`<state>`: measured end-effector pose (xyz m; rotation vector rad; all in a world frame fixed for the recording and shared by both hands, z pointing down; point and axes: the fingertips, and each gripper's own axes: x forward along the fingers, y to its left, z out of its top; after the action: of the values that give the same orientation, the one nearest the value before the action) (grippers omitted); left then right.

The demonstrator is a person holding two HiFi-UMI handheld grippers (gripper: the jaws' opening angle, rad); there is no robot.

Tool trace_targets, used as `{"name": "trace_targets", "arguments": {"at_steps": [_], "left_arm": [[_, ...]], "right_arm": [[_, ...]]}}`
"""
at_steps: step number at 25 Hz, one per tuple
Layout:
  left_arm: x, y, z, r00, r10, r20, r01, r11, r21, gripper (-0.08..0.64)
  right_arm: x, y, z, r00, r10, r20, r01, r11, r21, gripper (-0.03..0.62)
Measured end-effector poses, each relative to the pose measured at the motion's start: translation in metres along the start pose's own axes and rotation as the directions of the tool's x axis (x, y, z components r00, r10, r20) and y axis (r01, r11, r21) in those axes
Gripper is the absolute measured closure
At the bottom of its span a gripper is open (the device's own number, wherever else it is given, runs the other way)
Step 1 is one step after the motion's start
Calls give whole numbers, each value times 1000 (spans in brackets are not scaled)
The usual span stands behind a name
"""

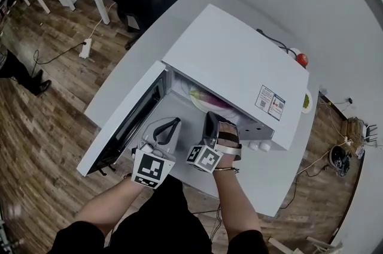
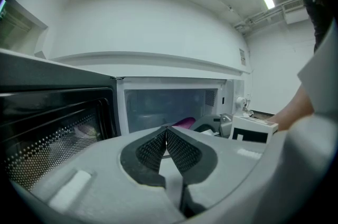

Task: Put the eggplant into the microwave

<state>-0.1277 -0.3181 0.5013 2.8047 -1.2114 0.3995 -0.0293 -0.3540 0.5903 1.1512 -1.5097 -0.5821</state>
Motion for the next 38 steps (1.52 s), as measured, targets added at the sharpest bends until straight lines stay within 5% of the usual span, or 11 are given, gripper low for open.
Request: {"name": "trace_targets", "arguments": {"at_steps": [24,38], "left_arm": [[12,4,3,1000,-21,-3,21,1000,-11,551],[-51,-14,38,999,-35,36,36,999,-38,551]], "right_arm": [[28,-14,5,1000,-12,-17,13,997,75,569],[-69,-39,30,994,23,104,-58,934,352,569]]}}
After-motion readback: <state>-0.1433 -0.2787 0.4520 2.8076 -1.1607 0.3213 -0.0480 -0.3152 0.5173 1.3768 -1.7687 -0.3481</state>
